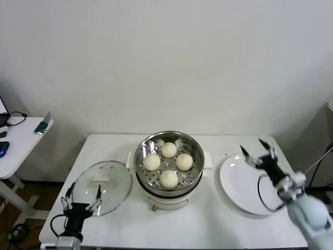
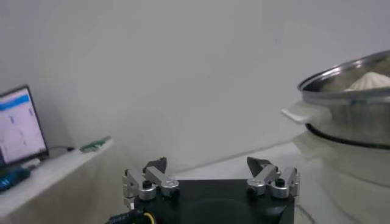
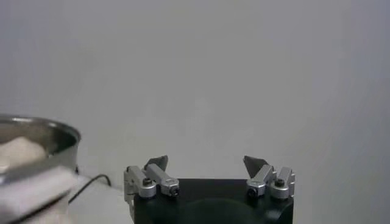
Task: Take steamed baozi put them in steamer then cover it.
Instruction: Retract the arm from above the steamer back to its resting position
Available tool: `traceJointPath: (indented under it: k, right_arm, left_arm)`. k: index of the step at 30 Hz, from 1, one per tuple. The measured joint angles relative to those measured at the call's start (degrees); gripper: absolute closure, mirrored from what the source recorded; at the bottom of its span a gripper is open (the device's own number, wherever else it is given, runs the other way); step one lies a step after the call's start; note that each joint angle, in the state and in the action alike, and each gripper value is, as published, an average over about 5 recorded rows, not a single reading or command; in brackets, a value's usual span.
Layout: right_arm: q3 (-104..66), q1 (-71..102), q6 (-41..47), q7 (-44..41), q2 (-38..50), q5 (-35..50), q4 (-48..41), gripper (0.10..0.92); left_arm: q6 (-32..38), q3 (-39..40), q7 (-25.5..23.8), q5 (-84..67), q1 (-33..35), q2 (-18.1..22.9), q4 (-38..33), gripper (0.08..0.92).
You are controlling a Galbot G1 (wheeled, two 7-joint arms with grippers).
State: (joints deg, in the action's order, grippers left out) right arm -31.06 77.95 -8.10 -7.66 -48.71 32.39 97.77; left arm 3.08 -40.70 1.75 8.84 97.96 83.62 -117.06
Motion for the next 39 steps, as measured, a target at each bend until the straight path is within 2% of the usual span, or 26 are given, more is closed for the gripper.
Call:
traceJointPath:
  k: [10,18,28,39]
  right_arm:
    - [-2.3,13.2,-6.9,3.6,-9.4,-3.5,1.0,0.203]
    - [-1.4,17.3,-9.1,4.6,-14.3,-4.7,1.7,0.203]
    - [-1.4,19.7,-10.7,5.0,-17.3,-5.6,2.0,0.203]
    - [-1.9,21.7,-11.4,5.3,-18.8,-6.1,2.5,0.203]
  left_arm:
    - [1.5,0.3,11.4,21.9,-0.3,-3.9,3.0,0.177]
    - [2.4,1.7,19.2,41.9,-2.8,-5.4,10.2,0.177]
    - [4.3,2.5,23.5,57.0,-7.0,-6.2,20.3,0.177]
    - [4.5,3.9,24.3,64.4,-13.0,-6.6,29.2,0.177]
